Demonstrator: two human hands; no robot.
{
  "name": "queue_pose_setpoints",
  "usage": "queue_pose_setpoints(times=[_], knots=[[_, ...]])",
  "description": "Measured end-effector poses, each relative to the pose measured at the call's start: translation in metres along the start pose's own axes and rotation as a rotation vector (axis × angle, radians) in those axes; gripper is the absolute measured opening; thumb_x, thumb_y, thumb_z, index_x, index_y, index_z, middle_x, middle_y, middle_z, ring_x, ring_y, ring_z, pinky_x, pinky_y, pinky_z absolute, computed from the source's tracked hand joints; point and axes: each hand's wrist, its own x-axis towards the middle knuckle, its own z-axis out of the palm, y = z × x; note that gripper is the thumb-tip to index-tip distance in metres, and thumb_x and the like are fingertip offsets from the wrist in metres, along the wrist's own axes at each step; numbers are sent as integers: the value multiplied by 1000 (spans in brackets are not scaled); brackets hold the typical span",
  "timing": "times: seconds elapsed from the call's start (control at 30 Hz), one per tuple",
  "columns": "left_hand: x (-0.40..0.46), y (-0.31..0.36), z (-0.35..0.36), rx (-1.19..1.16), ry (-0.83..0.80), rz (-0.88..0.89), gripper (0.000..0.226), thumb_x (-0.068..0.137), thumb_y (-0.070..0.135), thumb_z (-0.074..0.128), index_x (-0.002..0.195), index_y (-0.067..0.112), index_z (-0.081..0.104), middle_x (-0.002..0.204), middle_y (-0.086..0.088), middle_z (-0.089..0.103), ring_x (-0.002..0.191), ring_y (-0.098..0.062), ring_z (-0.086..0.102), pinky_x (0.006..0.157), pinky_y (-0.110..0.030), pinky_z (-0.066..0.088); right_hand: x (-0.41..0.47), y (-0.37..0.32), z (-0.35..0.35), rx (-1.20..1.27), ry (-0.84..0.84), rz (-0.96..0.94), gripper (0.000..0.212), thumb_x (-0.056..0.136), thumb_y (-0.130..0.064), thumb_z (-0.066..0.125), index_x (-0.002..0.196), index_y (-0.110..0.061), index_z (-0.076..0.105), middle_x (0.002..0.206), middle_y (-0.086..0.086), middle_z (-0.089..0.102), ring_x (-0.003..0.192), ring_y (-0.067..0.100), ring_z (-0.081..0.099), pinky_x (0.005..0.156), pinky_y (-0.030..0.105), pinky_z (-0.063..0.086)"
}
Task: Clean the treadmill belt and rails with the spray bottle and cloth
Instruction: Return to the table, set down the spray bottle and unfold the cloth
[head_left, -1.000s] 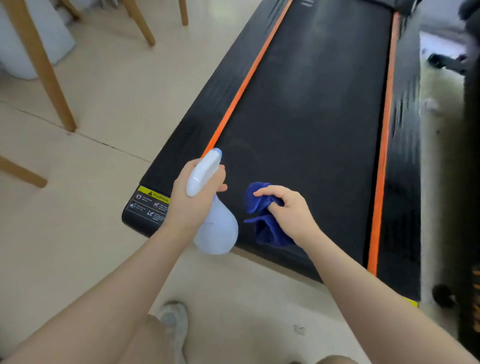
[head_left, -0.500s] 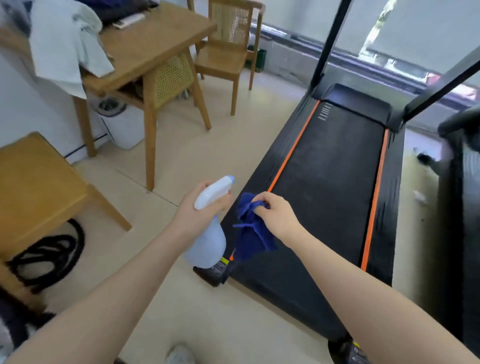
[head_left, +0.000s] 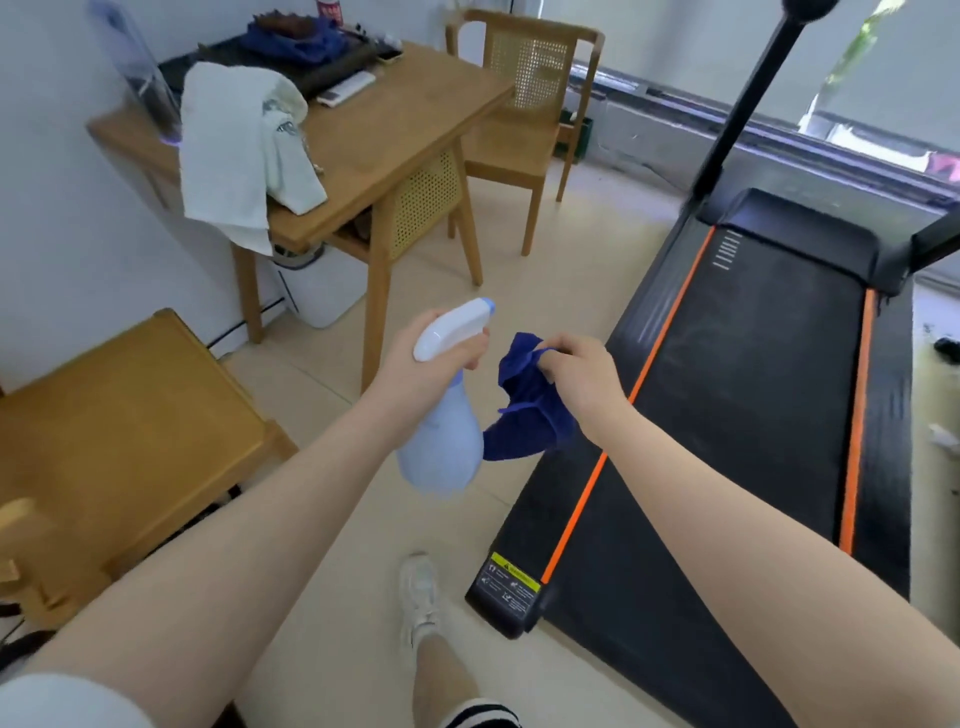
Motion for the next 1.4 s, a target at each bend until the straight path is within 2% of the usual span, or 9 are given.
queue_pose_setpoints(times=[0.17,0.27,0.43,0.67,0.93,1.0,1.1,1.2,1.4], knots=[[87,8,-30,-1,-132,44,32,77,30,62,105,15,63,94,-5,69,78,-6,62,75,-20,49,89,-51,10,5,6,-27,13,81,-7,44,72,-11,53,65,2,48,68,19,44,65,32,36],[154,15,-50,-38,-94,27,20,81,28,66,96,16,62,81,8,65,75,-5,59,70,-15,48,158,-95,14,-11,-23,-22,14,79,-7,44,66,-13,46,62,0,45,64,18,42,63,31,35],[265,30,-78,-91,-39,-15,49,67,48,65,101,13,62,83,5,61,77,-12,54,74,-25,43,258,-151,30,-148,-31,-112,10,77,-7,43,68,-6,47,64,4,45,61,16,42,59,31,34],[421,54,-97,-197,68,-59,48,67,40,65,110,17,63,89,8,62,79,-9,55,75,-23,43,389,-211,54,-252,76,-279,19,80,-3,39,64,7,40,64,11,34,61,18,29,57,30,22],[577,72,-130,-134,59,-8,33,83,31,67,112,17,60,87,7,61,73,-5,57,61,-12,45,559,-275,81,-329,10,-319,21,81,-1,38,60,-5,36,61,11,31,62,19,29,58,30,21],[610,75,-141,-140,113,-12,37,79,34,67,110,14,61,85,4,61,75,-9,57,63,-14,47,598,-290,88,-329,-14,-338,23,81,-1,38,59,-8,33,59,9,29,60,19,28,57,30,21],[653,71,-152,-144,237,-26,7,89,21,65,95,21,63,82,10,60,73,-1,58,62,-5,45,649,-305,101,-345,-101,-415,26,82,-1,38,59,-9,28,59,9,28,59,18,26,57,30,19],[684,64,-158,-131,394,-42,10,90,19,63,92,28,61,82,14,59,68,7,57,56,-1,41,698,-320,112,-406,-259,-512,32,84,-2,38,57,-13,23,57,7,25,58,19,25,56,32,20],[722,64,-160,-259,890,-132,13,88,17,66,94,28,61,82,7,60,73,-7,55,61,-17,42,790,-350,130,-584,-732,-609,36,88,-3,37,56,-13,22,53,0,23,52,15,21,53,29,19]])
